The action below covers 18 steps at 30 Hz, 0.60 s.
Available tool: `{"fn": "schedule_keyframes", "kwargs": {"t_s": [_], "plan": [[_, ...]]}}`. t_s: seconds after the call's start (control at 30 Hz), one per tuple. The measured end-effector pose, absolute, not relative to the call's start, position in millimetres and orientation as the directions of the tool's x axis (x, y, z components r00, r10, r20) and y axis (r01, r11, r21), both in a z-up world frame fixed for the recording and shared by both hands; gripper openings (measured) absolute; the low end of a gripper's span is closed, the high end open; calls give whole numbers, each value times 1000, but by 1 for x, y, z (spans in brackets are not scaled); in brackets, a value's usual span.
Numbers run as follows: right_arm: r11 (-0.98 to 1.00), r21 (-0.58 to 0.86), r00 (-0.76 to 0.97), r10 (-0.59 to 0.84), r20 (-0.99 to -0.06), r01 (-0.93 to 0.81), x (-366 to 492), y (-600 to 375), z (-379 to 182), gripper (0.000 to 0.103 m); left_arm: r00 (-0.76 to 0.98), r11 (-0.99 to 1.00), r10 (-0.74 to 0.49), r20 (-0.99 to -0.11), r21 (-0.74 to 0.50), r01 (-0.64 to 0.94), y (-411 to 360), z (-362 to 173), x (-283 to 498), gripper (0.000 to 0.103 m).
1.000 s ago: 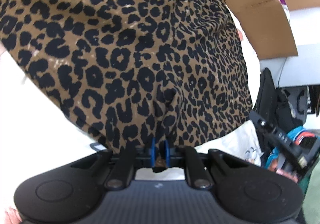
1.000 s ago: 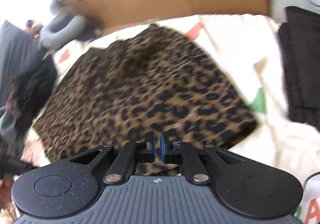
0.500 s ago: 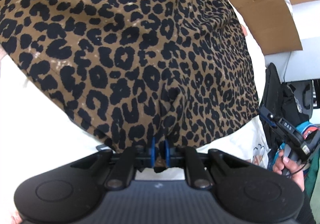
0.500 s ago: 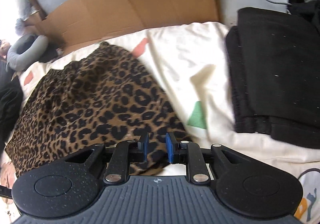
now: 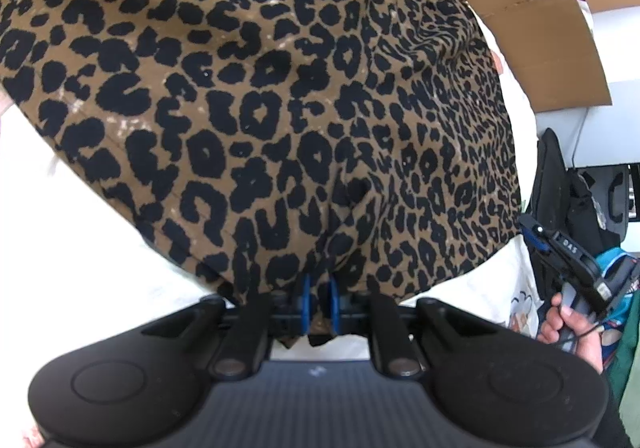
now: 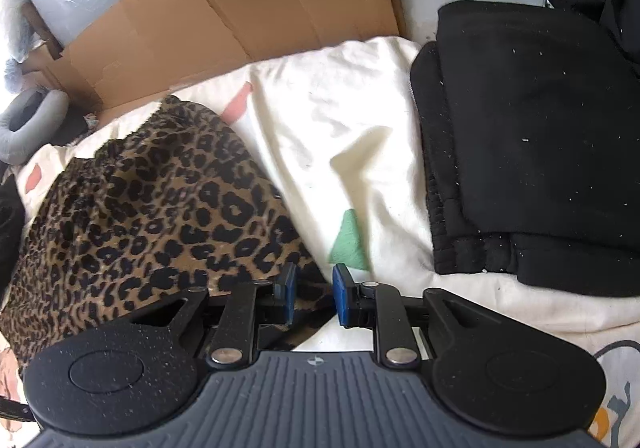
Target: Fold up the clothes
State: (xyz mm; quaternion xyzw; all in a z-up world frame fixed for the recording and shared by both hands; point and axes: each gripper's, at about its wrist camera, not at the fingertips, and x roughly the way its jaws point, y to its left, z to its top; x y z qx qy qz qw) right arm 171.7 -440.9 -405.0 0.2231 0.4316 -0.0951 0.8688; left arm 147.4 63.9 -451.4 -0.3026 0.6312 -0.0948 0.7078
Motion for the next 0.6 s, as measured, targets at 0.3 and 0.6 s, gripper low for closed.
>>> {"fn": "schedule_keyframes", "kwargs": {"t_s": [0.3,0.6], "plan": [[847,388,610,99,-786,364,170,-447,-418,32,182,800,-517,-837,-548,-245,62,-453,145,10],[824,447,628,148,-764,349,169,-452,-399,5,172,771,-564,-808,-590,-241,58,-445,143,10]]}}
